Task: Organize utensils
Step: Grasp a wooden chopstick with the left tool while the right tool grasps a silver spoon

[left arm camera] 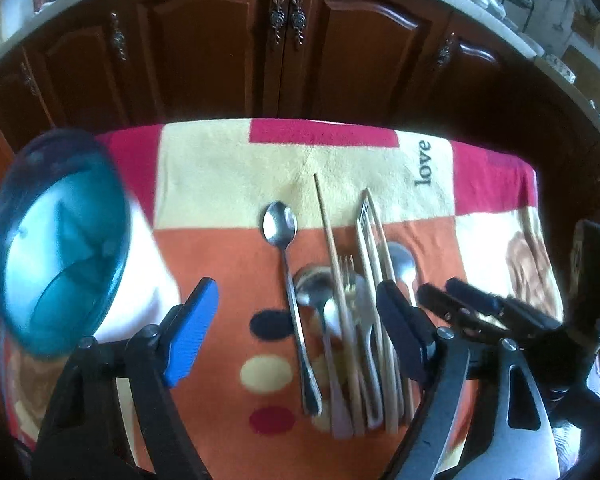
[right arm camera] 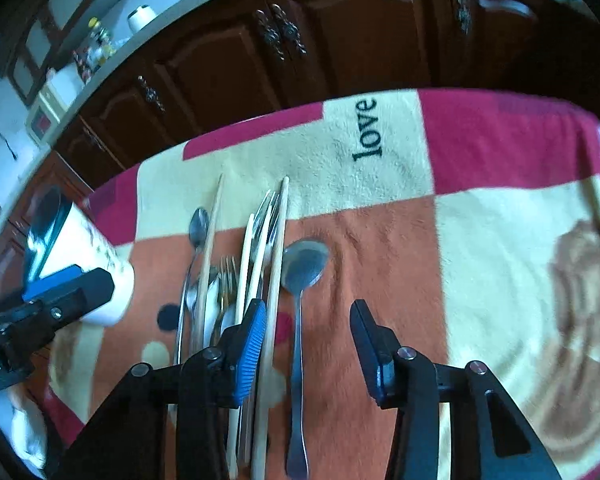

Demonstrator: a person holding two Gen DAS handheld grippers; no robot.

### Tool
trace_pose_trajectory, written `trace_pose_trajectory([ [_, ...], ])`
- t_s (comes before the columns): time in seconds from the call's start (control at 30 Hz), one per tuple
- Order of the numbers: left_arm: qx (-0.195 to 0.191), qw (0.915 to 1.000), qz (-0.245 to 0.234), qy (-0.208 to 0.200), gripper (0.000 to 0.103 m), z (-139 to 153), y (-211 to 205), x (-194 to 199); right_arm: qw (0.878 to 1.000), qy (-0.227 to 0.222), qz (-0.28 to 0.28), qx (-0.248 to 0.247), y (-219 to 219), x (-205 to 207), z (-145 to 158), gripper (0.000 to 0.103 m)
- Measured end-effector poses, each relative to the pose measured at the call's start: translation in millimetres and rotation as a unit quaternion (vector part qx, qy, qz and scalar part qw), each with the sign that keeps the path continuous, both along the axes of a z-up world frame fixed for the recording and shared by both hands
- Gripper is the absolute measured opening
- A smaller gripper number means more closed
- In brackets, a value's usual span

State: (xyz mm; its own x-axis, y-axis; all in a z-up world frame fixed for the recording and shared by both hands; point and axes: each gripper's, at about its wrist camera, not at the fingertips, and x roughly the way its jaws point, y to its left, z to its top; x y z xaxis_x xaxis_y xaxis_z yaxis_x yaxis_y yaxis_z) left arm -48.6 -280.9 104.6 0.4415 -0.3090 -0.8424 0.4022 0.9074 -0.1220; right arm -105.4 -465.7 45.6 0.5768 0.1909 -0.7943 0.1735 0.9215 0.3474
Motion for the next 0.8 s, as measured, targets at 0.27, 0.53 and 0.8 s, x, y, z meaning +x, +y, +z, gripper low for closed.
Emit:
trace_pose_trajectory([
  [0.27, 0.010, 0.9987, 0.027, 0.041, 0.080, -29, -26, 40, 0.992, -0.004, 0.011, 0.127, -32, 25, -32, 0.042],
  [0.53, 0.040, 0.9974, 0.048, 0.037, 0.080, -45, -38, 58, 0.985, -0.015, 0.026, 0.172, -39, 39, -41, 0.029],
  [0.8, 0.054, 0.9972, 0.042, 0.028, 0.058, -53, -51, 66, 0.984, -0.034, 0.022, 0.174, -43, 29, -42, 0.012],
])
